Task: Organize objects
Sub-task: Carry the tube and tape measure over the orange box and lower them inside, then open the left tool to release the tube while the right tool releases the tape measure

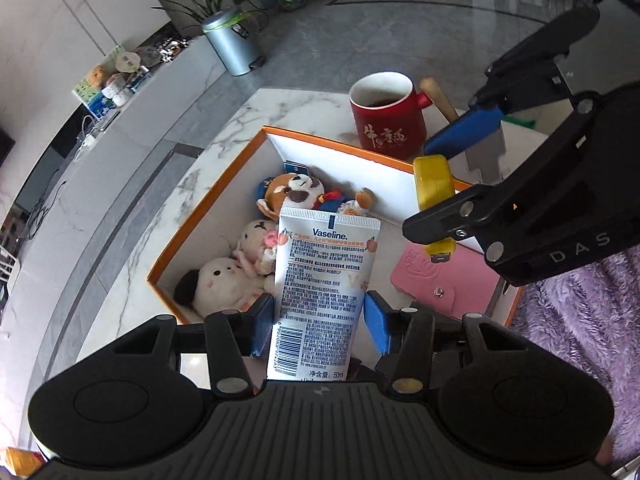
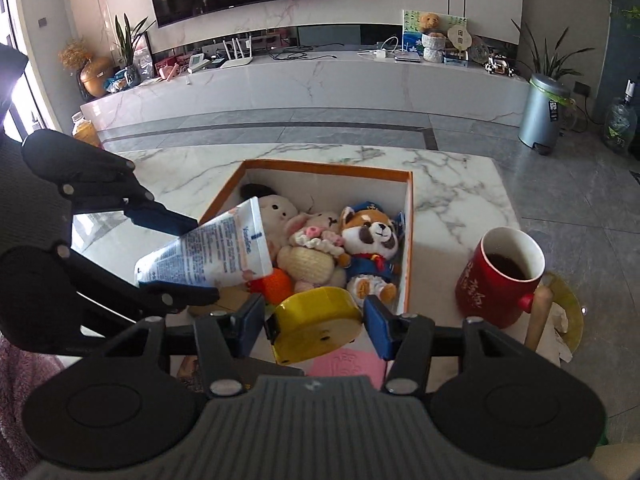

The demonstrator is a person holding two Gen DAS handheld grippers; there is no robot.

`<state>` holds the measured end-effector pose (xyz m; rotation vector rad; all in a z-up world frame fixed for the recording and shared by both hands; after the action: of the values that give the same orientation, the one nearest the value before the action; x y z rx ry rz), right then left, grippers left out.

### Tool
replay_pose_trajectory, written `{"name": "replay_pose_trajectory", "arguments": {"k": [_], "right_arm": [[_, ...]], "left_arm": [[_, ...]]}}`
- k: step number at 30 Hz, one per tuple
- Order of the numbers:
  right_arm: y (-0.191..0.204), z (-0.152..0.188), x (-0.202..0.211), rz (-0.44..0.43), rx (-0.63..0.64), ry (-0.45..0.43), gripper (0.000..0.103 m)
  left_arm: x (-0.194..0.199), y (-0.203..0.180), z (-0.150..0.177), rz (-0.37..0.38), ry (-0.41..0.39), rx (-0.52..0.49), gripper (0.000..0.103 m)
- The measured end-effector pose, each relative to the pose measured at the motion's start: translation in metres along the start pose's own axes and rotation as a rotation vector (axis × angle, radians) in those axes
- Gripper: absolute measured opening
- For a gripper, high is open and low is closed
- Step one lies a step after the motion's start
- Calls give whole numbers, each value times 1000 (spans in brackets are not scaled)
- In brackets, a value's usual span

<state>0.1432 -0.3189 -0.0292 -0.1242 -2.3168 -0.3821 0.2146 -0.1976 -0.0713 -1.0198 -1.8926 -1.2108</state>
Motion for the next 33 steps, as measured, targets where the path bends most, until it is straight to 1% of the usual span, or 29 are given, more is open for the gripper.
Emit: {"name": "replay_pose_trajectory", "arguments": {"k": [2, 4, 7, 11, 15, 20, 23, 27, 29, 33], "right_arm": [[-7, -2, -8, 14, -1, 5, 56], [-14, -3, -14, 21, -7, 7, 56], [-21, -5, -20, 14, -21, 13, 56], [-25, -7, -27, 16, -25, 14, 56], [-26, -7, -32, 18, -24, 21, 56], [-27, -5, -42, 21, -23, 41, 56], [-27, -4, -43, 20, -28, 40, 56], [-26, -5, -43, 22, -27, 42, 56], [-26, -5, -43, 25, -25, 43, 56], [-25, -4, -43, 28, -25, 48, 56]], "left_arm": [[-17, -1, -4, 5, 28, -29, 57], [-30, -2, -8, 15, 40, -53, 57], [-47, -5, -13, 41, 50, -68, 57], [-67, -4, -13, 58, 70, -84, 57], [-78, -4, -11, 76, 81, -87, 58], [-85, -9, -12, 83, 74, -129, 58], [-90, -9, -11, 88, 75, -118, 59], [-92, -10, -7, 110, 50, -101, 62], [-88, -11, -6, 106, 36, -103, 71], [-76, -8, -5, 105, 2, -85, 77]]}}
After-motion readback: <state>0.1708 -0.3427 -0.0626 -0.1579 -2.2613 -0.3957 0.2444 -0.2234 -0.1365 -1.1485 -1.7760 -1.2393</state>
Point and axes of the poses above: each gripper's, at about its wrist camera, not at the fingertips, and x roughly against the way its jaws point, y to its left, z to its underside, the point moved 6 cm from there along -x, roughly the way its jaws point, and after that the axes turned 13 degrees about -x, right-handed, at the moved point
